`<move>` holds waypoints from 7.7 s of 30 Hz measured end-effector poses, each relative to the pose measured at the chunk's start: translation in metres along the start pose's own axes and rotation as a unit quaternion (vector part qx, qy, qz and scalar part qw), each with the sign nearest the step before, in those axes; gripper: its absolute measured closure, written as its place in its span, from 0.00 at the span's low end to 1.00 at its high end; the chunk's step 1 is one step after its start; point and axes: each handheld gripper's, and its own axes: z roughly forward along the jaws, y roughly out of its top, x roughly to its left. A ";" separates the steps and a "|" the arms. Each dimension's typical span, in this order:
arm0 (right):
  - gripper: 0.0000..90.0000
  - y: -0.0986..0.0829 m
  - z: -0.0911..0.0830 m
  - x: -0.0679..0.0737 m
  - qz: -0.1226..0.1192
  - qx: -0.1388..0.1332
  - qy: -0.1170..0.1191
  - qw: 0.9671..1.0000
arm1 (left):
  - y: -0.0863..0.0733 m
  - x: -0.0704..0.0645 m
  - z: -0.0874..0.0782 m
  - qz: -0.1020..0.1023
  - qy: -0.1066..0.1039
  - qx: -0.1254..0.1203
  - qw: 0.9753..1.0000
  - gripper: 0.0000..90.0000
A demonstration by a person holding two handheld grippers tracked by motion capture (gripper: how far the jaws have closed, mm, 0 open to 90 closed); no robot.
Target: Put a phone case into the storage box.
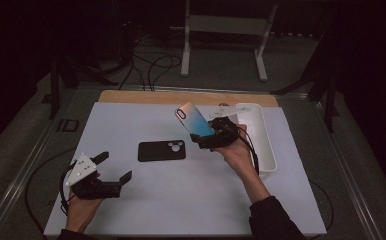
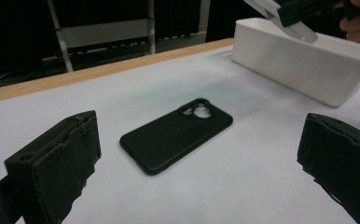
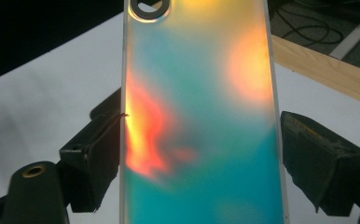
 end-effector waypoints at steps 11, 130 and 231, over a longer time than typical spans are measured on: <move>0.19 -0.012 -0.011 0.016 0.008 -0.041 0.019 0.999 | 0.017 -0.007 0.012 0.012 -0.009 0.011 1.000 0.00; 0.14 0.008 -0.011 0.091 -0.044 -0.115 0.025 0.992 | 0.054 -0.065 0.100 -0.031 -0.085 0.052 0.995 0.95; 0.19 0.021 -0.013 0.047 0.003 -0.119 -0.054 0.991 | -0.041 -0.010 0.000 0.036 0.027 0.003 0.999 0.00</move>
